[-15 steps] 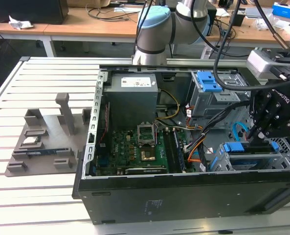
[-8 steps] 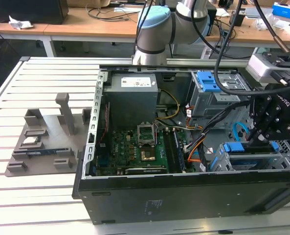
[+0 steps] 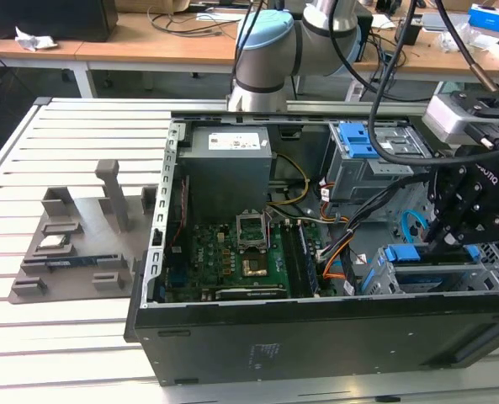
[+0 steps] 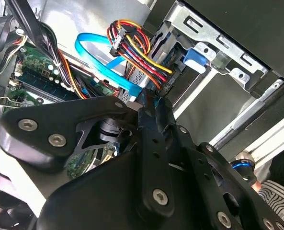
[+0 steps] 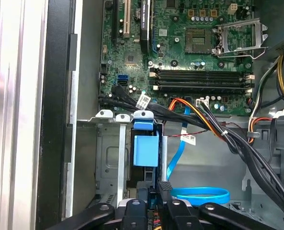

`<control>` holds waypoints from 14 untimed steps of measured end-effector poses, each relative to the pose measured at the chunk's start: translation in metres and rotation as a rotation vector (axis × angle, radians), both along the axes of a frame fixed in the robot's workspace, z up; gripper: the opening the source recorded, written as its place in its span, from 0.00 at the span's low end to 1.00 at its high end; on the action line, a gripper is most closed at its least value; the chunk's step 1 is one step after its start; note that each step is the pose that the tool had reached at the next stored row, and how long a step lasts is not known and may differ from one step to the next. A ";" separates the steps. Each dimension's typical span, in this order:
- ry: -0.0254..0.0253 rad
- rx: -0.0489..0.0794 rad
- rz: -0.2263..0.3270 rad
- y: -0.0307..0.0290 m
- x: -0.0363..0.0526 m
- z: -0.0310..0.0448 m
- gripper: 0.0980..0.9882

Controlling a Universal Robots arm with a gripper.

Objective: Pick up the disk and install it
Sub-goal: 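Insert the second disk wire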

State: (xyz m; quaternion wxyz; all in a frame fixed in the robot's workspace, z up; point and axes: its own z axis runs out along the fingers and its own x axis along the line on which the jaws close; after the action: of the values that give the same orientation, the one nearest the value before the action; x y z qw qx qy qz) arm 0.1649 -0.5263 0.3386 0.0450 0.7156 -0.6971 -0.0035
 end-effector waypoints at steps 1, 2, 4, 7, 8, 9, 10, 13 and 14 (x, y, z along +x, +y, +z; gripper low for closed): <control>-0.0001 -0.001 0.000 0.0009 0.0000 0.0075 0.15; -0.0002 -0.001 0.000 0.0025 0.0000 0.0136 0.15; -0.0002 -0.001 0.000 0.0054 0.0000 0.0213 0.14; -0.0002 -0.001 0.000 0.0075 0.0000 0.0350 0.01; -0.0002 -0.001 0.000 0.0075 0.0000 0.0374 0.01; -0.0002 -0.001 0.000 0.0075 0.0000 0.0383 0.01; -0.0002 -0.001 0.000 0.0075 0.0000 0.0384 0.01; -0.0002 -0.001 0.000 0.0075 0.0000 0.0386 0.01; -0.0002 -0.001 0.000 0.0075 0.0000 0.0386 0.01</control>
State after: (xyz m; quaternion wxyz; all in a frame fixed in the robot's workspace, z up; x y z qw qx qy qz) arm 0.1649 -0.5188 0.3772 0.0453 0.7156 -0.6970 -0.0031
